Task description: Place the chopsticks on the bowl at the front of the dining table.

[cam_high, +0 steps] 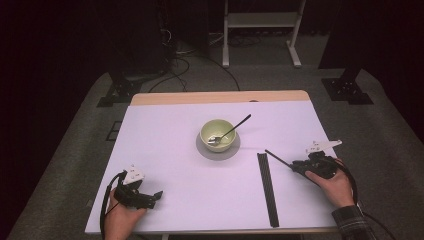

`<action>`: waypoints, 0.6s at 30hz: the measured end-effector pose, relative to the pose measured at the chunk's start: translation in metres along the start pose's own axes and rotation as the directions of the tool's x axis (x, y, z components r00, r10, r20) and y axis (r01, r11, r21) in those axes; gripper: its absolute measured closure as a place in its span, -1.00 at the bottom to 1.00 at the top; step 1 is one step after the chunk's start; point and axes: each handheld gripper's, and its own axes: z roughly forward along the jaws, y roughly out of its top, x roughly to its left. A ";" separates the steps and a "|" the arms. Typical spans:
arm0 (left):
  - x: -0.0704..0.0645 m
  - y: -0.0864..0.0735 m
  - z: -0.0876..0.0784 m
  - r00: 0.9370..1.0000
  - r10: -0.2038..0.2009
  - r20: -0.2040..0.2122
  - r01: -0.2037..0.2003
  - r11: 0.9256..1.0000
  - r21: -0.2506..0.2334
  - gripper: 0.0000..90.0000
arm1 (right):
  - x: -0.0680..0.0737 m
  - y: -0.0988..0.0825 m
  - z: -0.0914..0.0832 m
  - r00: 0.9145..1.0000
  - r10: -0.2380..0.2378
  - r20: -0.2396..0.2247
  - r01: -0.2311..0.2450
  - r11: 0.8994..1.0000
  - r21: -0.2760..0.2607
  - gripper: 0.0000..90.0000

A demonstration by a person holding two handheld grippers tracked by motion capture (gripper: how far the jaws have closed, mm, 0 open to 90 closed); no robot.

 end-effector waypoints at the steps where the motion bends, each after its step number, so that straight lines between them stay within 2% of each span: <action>1: 0.000 0.000 0.000 1.000 0.000 -0.001 0.000 1.000 0.000 -1.00 | 0.000 0.000 0.000 1.000 -0.001 0.002 0.001 1.000 0.001 0.72; 12: 0.000 0.000 0.000 1.000 0.001 -0.001 -0.001 1.000 0.000 -1.00 | 0.001 0.000 0.000 1.000 -0.010 0.014 0.010 1.000 0.007 0.87; 18: 0.000 0.000 0.000 1.000 0.001 -0.001 -0.001 1.000 0.000 -1.00 | 0.002 0.000 -0.001 1.000 -0.008 0.016 0.007 1.000 0.010 0.89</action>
